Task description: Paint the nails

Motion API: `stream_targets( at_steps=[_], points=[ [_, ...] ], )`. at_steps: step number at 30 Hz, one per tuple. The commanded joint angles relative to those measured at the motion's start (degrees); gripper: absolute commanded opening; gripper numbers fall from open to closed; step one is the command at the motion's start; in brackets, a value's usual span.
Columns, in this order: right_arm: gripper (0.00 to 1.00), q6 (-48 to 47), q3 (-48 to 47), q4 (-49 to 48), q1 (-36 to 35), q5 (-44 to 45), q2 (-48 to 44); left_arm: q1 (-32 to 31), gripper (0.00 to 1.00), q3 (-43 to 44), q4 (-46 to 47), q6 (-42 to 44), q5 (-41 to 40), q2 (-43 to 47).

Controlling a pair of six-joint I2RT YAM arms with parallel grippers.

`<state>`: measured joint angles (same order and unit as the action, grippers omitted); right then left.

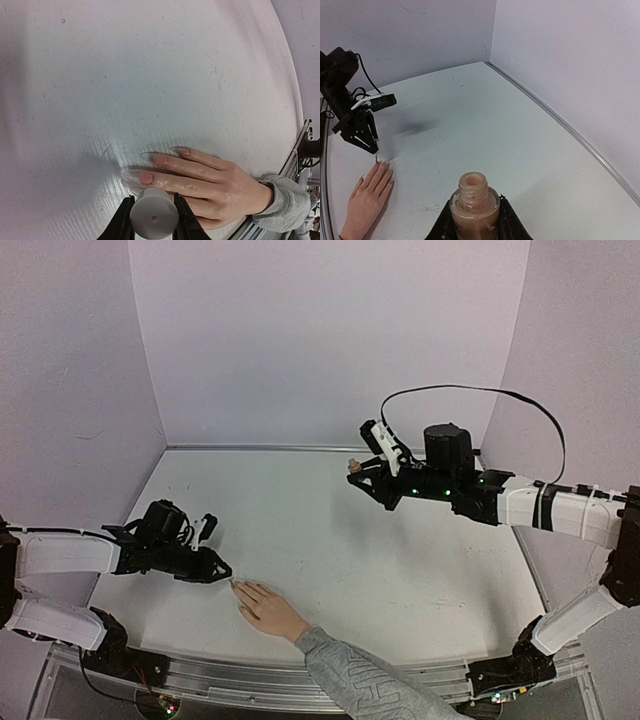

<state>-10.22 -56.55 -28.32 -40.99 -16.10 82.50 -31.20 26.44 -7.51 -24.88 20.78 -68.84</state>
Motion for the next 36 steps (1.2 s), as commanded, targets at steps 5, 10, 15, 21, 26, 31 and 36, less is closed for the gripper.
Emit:
stream_targets(
  at_steps=[5, 10, 15, 21, 26, 31, 36],
  points=[
    [0.00, 0.8, -0.5, -3.0, 0.3, -1.2, -1.3, -0.2, 0.00, 0.8, 1.1, 1.2, 0.1, -0.6],
    [0.00, 0.8, -0.4, -3.0, 0.3, -1.0, -1.3, -0.1, 0.00, 1.4, 1.0, 1.3, -0.1, -1.6],
    [0.00, 0.8, -0.4, -3.0, 0.3, -1.0, -1.3, -0.2, 0.00, 1.6, 1.0, 1.3, -0.4, -2.1],
    [0.00, 0.8, -0.4, -3.0, 0.3, -1.1, -1.2, -0.2, 0.00, 1.7, 1.0, 1.0, -1.1, -2.3],
    [0.00, 0.9, -0.3, -3.1, 0.3, -1.1, -1.2, -0.2, 0.00, 2.0, 0.9, 0.8, -2.2, -2.8],
    [0.00, 0.9, -0.3, -3.1, 0.3, -1.1, -1.2, -0.1, 0.00, 2.1, 0.8, 0.5, -3.3, -3.0],
    [0.00, 0.9, -0.4, -3.1, 0.3, -1.1, -0.9, -0.1, 0.00, 2.4, 0.7, 0.3, -4.3, -3.0]
  ],
)
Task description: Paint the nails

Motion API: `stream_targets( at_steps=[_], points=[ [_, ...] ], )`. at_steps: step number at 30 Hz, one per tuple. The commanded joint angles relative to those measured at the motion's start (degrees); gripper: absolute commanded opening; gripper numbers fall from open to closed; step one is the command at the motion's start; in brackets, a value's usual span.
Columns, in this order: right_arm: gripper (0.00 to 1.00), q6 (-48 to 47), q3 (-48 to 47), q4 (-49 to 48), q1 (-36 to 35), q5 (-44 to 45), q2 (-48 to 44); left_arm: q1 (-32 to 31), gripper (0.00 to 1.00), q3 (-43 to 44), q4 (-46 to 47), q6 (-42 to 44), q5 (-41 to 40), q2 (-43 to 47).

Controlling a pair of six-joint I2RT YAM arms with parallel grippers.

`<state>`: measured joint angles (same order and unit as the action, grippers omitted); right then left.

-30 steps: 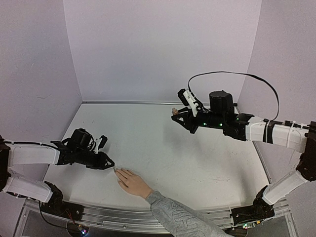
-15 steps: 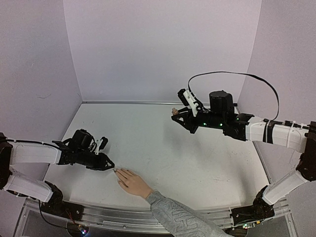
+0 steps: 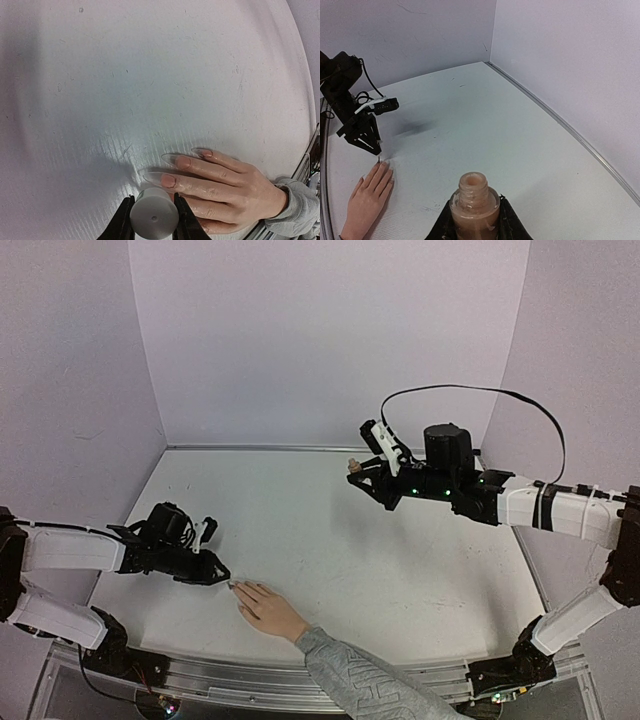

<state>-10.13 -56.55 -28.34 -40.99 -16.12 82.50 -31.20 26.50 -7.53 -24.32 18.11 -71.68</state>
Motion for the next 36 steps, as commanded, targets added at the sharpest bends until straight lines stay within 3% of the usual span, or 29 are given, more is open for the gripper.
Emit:
stream_targets(
  at_steps=[1, 9, 19, 36],
  points=[
    [0.00, 0.8, -0.4, -3.1, 0.3, -1.0, -0.9, -0.2, 0.00, 2.3, 0.7, -0.3, -1.8, -0.2],
    [0.00, 1.0, -0.6, -3.0, 0.3, -1.2, -0.7, -0.1, 0.00, 2.7, 0.1, -1.0, -4.2, -0.6],
    [0.00, 1.1, -0.2, -3.2, 0.3, -1.9, -0.8, -0.1, 0.00, -0.9, 0.9, -0.4, -1.7, 7.1],
    [0.00, 0.7, -0.5, -3.3, 0.3, -1.4, -1.2, -0.3, 0.00, 1.0, 2.0, 2.2, 4.2, 2.3]
  ],
)
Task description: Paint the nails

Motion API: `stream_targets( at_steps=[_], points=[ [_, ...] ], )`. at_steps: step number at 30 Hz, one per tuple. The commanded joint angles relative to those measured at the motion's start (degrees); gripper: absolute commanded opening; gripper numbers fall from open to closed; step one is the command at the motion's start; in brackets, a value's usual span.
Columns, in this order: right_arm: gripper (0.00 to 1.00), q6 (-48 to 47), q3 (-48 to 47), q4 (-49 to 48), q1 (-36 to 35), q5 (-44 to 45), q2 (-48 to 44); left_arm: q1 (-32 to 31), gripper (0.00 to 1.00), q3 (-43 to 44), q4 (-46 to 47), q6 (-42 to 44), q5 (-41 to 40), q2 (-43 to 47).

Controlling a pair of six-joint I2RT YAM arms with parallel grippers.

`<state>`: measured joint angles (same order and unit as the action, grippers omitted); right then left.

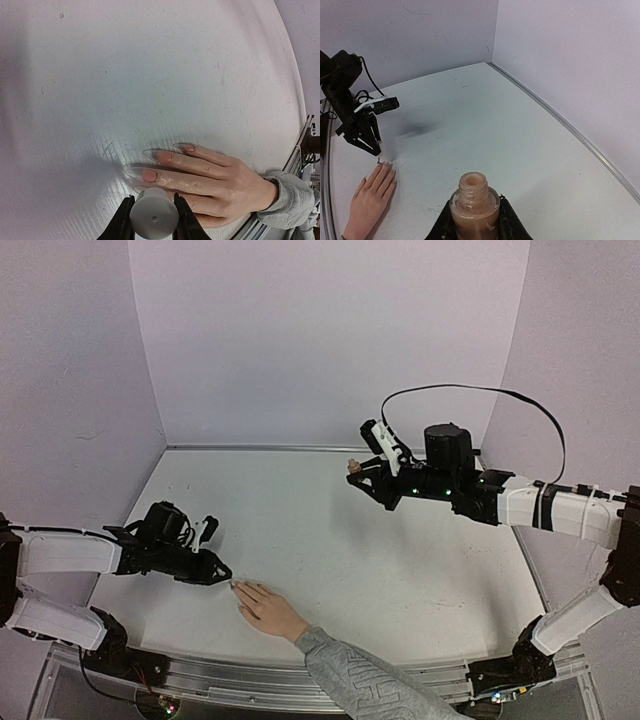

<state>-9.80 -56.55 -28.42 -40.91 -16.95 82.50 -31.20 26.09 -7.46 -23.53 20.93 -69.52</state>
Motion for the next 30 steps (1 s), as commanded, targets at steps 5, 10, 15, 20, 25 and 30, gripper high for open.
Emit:
stream_targets(
  at_steps=[5, 10, 15, 20, 25, 30],
  points=[
    [0.00, 0.3, -0.7, -3.2, 0.2, -0.6, -0.9, -0.3, 0.00, 1.4, 2.3, 1.8, 1.2, 0.8],
    [0.00, 0.4, -0.7, -3.2, 0.3, -0.7, -0.8, -0.2, 0.00, 1.6, 2.6, 2.0, 1.1, 0.3],
    [0.00, 0.5, -0.9, -3.2, 0.3, -0.9, -0.6, -0.2, 0.00, 1.6, 3.0, 2.3, 0.8, 0.5],
    [0.00, 0.5, -1.1, -3.2, 0.2, -0.9, -0.3, -0.3, 0.00, 1.9, 3.1, 2.4, 0.8, -0.2],
    [0.00, 0.5, -1.2, -3.2, 0.2, -1.0, -0.3, -0.2, 0.00, 2.6, 3.1, 2.2, 0.3, -2.0],
    [0.00, 0.6, -0.9, -3.1, 0.3, -0.8, -0.6, -0.2, 0.00, 2.7, 3.0, 1.4, -1.4, -2.3]
  ],
)
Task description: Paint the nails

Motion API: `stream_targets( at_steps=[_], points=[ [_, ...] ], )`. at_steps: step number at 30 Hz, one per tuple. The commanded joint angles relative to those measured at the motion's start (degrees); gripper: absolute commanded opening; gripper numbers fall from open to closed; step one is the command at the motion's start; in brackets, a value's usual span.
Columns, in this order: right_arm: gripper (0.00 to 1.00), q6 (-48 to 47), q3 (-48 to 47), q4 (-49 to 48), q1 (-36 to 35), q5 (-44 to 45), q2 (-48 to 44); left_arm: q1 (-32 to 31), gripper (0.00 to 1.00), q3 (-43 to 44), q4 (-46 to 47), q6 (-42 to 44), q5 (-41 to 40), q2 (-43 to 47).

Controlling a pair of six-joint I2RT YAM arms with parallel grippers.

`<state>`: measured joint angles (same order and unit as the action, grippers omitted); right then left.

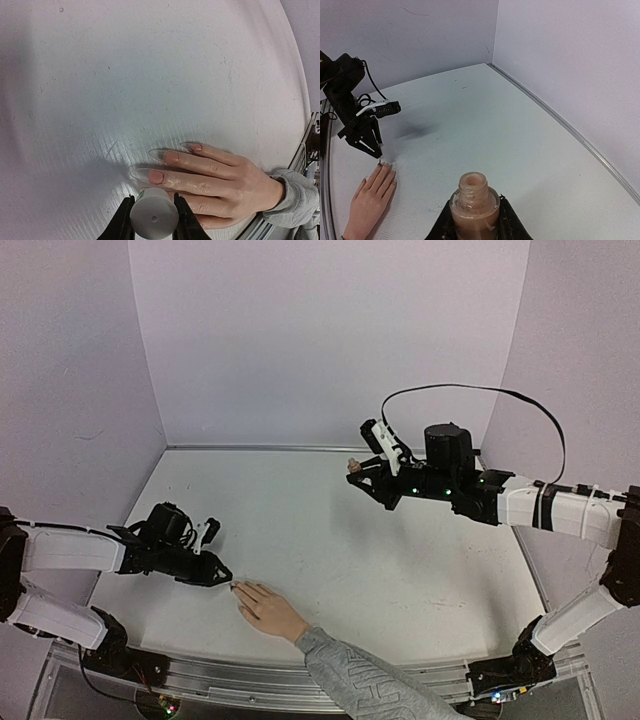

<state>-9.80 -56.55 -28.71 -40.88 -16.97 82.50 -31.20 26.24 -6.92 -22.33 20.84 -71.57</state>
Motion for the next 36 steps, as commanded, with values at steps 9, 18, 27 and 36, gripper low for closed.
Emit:
stream_targets(
  at_steps=[9, 18, 27, 36],
  points=[
    [0.00, 0.5, -0.5, -2.8, 0.2, -0.7, -0.8, -0.2, 0.00, 2.7, 2.3, -0.4, -3.7, -0.4],
    [0.00, 0.6, -0.4, -2.9, 0.2, -0.5, -0.9, -0.2, 0.00, 0.0, 2.2, -0.9, -4.3, 5.9],
    [0.00, 0.7, -0.4, -2.9, 0.2, -0.6, -1.0, -0.3, 0.00, -0.2, 2.6, 0.5, 0.1, 6.3],
    [0.00, 0.6, -0.4, -2.9, 0.3, -0.6, -0.9, -0.6, 0.00, 0.9, 2.9, 1.3, 1.5, 3.2]
  ],
)
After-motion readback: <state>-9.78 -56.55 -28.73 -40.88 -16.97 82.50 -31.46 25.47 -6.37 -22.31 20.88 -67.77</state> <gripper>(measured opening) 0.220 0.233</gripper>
